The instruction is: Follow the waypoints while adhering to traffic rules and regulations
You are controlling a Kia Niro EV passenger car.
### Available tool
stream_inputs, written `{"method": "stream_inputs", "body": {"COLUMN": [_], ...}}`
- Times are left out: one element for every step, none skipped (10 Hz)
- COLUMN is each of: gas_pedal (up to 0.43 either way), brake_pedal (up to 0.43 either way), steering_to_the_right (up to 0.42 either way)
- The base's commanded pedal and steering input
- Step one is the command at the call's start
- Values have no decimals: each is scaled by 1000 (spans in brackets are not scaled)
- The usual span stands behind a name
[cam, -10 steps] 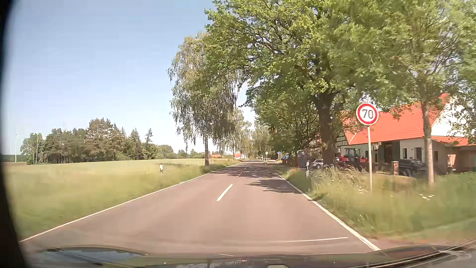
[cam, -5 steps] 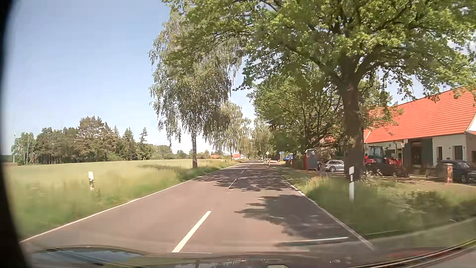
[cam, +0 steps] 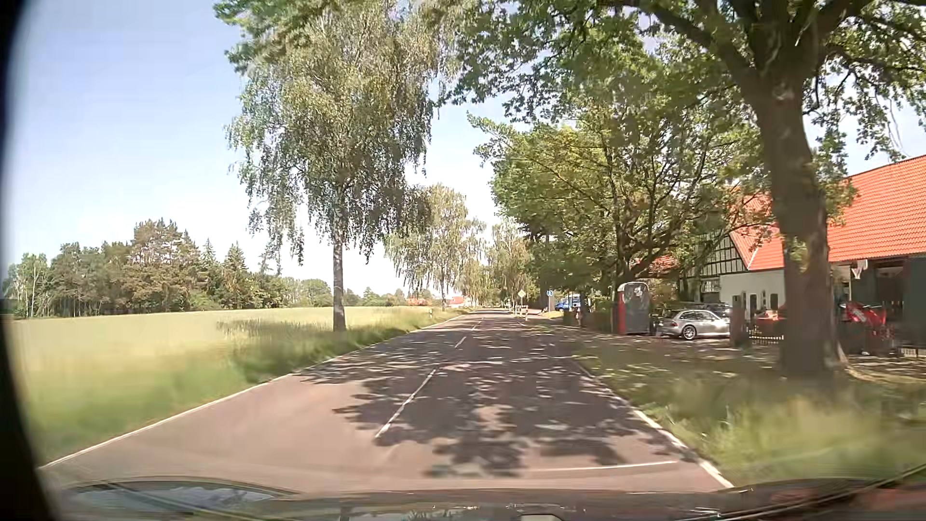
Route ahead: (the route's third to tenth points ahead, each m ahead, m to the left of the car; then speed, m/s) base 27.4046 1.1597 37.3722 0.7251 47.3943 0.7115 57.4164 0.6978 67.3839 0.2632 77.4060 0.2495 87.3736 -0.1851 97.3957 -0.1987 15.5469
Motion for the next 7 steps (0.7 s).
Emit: {"method": "stream_inputs", "body": {"gas_pedal": [169, 169, 169, 169, 169, 169, 169], "brake_pedal": [0, 0, 0, 0, 0, 0, 0], "steering_to_the_right": [0, 0, 0, 0, 0, 0, 2]}}
